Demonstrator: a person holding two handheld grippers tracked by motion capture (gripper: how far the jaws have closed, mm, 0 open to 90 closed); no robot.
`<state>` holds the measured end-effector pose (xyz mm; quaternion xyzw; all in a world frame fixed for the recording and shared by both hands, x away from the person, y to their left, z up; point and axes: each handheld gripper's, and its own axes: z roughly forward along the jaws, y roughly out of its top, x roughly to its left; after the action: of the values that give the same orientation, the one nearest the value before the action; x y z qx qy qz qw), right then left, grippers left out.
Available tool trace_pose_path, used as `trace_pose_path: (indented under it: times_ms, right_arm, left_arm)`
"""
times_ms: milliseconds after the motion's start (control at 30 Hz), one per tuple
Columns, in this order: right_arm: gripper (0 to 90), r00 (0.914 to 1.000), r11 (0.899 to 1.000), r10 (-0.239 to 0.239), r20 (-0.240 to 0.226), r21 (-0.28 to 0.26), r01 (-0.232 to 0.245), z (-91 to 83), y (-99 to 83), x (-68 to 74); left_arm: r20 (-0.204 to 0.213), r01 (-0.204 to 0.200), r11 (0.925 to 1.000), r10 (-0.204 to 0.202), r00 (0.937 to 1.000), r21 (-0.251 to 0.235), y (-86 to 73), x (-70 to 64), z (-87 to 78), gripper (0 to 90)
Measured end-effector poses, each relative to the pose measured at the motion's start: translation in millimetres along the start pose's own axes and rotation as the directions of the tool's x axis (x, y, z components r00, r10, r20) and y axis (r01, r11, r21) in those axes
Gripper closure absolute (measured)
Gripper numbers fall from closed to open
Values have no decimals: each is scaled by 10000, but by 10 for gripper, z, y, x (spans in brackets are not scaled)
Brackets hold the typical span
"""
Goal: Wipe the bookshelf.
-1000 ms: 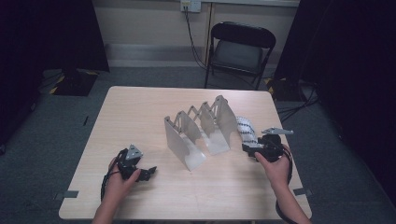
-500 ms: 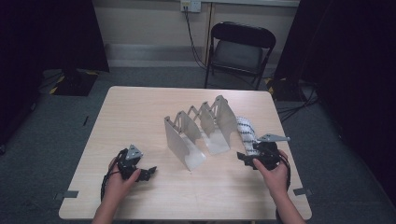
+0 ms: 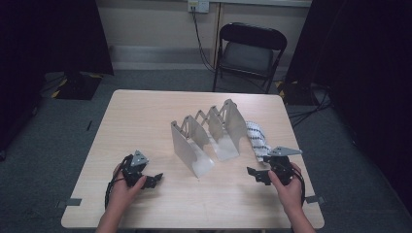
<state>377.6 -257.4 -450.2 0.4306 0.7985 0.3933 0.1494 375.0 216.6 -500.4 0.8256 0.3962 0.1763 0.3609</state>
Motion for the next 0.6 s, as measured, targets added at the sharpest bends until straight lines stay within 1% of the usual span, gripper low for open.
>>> trace_pose_path:
  times_ms: [133,400,567,600]
  right_arm:
    - [151,9999,9999,-122,-37,96,123,-29,-61,4]
    - [151,9999,9999,-48,-89,153,50,-95,-180,-32]
    - [152,9999,9996,-78,-69,258,80,-116,-267,-57]
    - [152,9999,9995,-106,-53,299,108,-123,-287,-62]
  left_arm:
    - [12,9,10000,-9,10000,-3,0,0,1,118]
    - [-23,-15,10000,15,10000,-3,0,1,-1,118]
    - [12,39,10000,-39,10000,-27,-1,-3,2,118]
    - [-25,-24,10000,24,10000,5,0,2,-1,118]
